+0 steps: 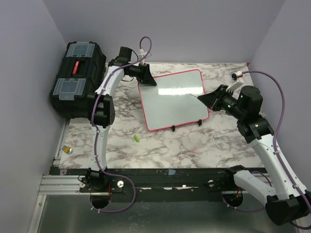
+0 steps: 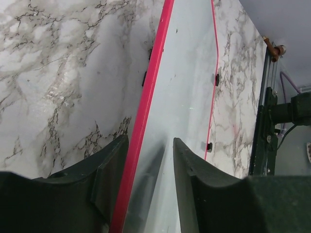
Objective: Write a sentence on the whiteboard
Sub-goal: Move the whiteboard stand to the center of the board, then adjust the whiteboard on the whiteboard stand.
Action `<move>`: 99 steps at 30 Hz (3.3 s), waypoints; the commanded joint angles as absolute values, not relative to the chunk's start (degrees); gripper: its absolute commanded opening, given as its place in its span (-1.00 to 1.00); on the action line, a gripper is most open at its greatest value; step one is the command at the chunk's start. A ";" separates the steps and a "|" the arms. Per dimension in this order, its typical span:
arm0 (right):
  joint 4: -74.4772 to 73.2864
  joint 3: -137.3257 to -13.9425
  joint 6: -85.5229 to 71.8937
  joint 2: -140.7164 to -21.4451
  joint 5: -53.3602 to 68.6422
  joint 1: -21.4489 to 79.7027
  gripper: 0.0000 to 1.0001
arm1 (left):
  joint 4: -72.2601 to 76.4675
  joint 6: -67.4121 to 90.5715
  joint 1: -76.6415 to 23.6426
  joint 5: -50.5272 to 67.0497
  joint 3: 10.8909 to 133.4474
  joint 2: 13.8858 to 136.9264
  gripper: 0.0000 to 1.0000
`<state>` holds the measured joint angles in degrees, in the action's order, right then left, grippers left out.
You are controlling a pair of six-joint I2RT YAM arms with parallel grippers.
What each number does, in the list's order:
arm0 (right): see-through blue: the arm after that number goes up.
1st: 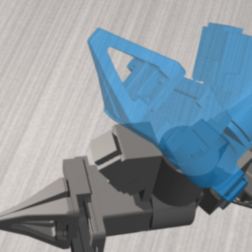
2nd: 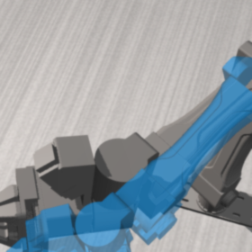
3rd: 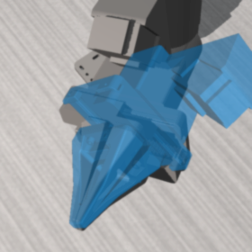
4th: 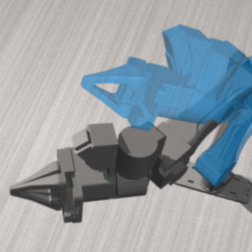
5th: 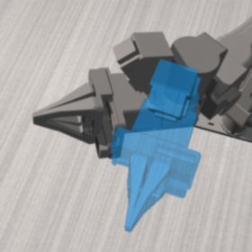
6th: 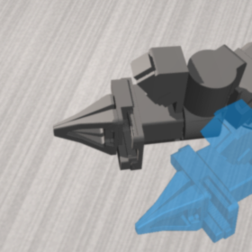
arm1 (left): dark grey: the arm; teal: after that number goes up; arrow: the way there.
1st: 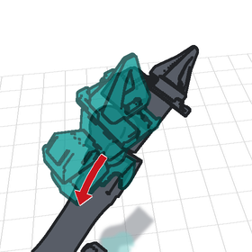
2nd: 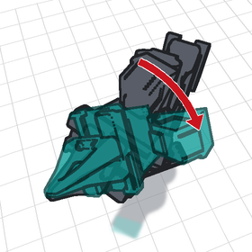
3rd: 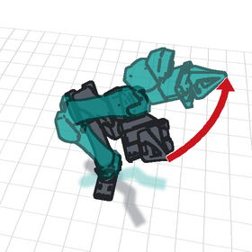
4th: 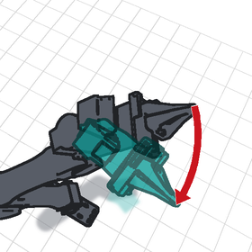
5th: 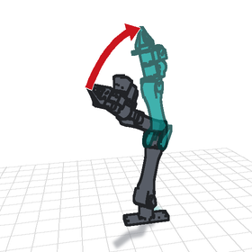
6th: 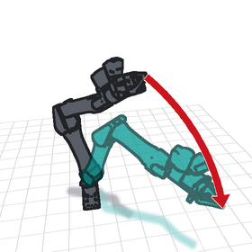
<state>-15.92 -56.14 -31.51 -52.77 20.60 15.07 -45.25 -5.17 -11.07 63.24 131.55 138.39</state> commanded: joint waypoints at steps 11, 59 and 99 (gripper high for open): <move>-14.50 -55.42 -31.92 -52.39 22.07 15.41 -0.99 | -45.24 -11.52 -13.70 63.32 127.12 130.00 -0.73; -17.70 -56.17 -30.03 -51.11 20.32 15.46 -0.99 | -51.99 -17.96 -15.56 51.69 130.67 131.60 0.40; -19.84 -59.07 -28.10 -58.51 19.43 24.12 -0.99 | -43.15 -13.01 -19.20 41.72 112.92 113.33 -1.00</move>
<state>-17.78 -56.14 -28.12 -55.86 24.84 18.02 -46.41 -11.97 -18.13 47.24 113.99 117.12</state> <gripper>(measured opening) 0.129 0.231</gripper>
